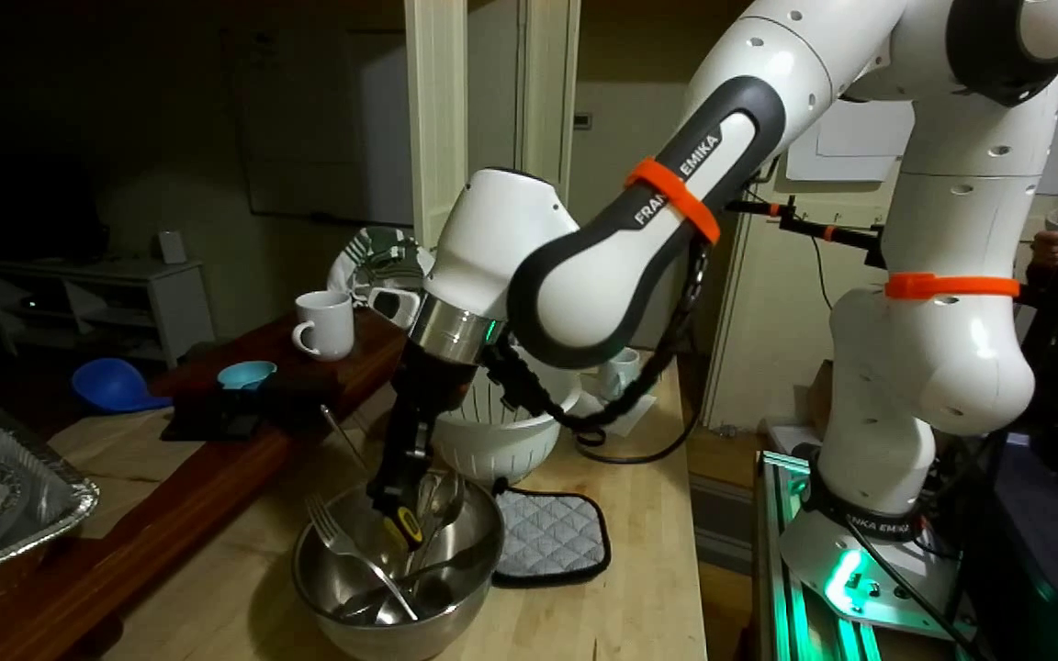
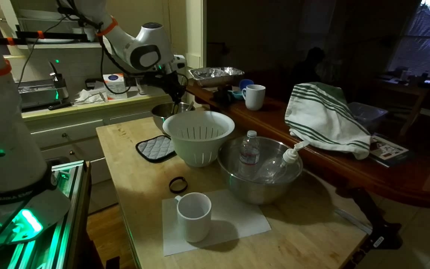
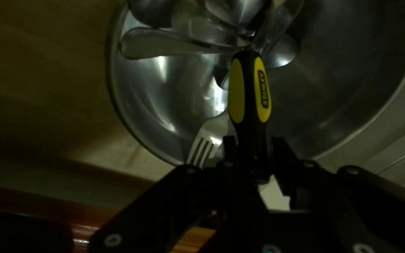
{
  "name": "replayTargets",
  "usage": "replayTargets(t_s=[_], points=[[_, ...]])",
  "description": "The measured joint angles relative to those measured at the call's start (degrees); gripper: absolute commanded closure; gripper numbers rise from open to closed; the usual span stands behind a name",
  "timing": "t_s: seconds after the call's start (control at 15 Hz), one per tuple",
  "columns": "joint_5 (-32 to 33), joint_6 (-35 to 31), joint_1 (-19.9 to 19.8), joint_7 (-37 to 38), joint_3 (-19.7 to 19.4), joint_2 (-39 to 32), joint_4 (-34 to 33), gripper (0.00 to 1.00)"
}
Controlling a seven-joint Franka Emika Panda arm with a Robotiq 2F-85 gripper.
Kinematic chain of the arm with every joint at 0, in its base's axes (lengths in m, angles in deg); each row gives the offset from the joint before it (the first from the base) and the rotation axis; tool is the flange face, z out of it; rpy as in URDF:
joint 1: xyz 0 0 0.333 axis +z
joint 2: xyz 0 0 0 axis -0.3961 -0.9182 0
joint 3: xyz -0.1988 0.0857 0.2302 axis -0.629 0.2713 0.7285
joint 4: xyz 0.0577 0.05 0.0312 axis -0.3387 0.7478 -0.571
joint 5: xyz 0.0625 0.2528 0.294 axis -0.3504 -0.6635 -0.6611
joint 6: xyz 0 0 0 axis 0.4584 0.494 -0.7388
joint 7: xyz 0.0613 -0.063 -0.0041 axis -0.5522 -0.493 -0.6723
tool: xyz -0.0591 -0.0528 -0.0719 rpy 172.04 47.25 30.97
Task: Take the screwdriver out of the cup and put into the metal bowl
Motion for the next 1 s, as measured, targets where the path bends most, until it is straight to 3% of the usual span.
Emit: replayTargets(t_s=[0.07, 0.2, 0.47, 0.67, 1.0], points=[[-3.65, 3.31, -1.07, -4.08, -0.49, 0.81, -0.46, 0.45], [-7.51, 9.71, -3.25, -10.47, -3.51, 2.92, -0.55, 0.32], [-8.36, 22.24, -6.53, -18.20, -10.86, 4.55, -2.38, 0.01], [-7.22, 27.52, -7.48, -20.51, -13.00, 4.44, -4.14, 0.00], [-3.65, 27.83, -7.65, -19.62, -13.74, 7.99, -4.64, 0.00]])
